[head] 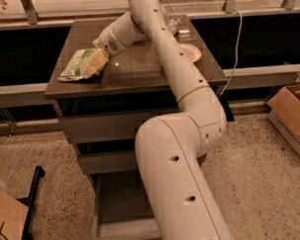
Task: Place green jalapeno chip bag into bottom drawer
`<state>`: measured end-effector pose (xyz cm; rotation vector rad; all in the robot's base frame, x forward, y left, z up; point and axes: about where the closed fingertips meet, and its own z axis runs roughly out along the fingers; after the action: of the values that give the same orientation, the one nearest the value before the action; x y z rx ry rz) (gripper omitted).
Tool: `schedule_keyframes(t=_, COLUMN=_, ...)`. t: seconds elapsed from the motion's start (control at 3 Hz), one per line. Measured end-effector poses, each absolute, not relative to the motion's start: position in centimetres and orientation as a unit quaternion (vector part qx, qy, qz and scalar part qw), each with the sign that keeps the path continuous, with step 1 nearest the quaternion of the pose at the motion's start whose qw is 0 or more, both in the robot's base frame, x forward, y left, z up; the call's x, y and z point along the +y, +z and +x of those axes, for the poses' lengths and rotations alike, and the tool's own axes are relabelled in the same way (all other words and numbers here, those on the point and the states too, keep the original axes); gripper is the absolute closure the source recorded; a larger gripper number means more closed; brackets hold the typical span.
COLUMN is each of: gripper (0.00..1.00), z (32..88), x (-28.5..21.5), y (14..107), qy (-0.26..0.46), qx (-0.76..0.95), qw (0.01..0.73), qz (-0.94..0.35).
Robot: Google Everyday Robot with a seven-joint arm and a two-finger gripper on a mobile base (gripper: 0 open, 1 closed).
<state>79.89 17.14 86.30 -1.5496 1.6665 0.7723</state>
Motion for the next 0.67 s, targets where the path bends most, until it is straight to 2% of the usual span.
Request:
schedule_keyframes(t=0.33, gripper=0.0, z=79.86, x=18.96, y=85.0, qy=0.318, qx=0.651, qw=0.348, qz=-0.595)
schedule_keyframes(t=0.67, gripper=0.18, z=79.79, x=19.87, y=84.57, qy=0.323, qx=0.654, qw=0.34, qz=-0.593)
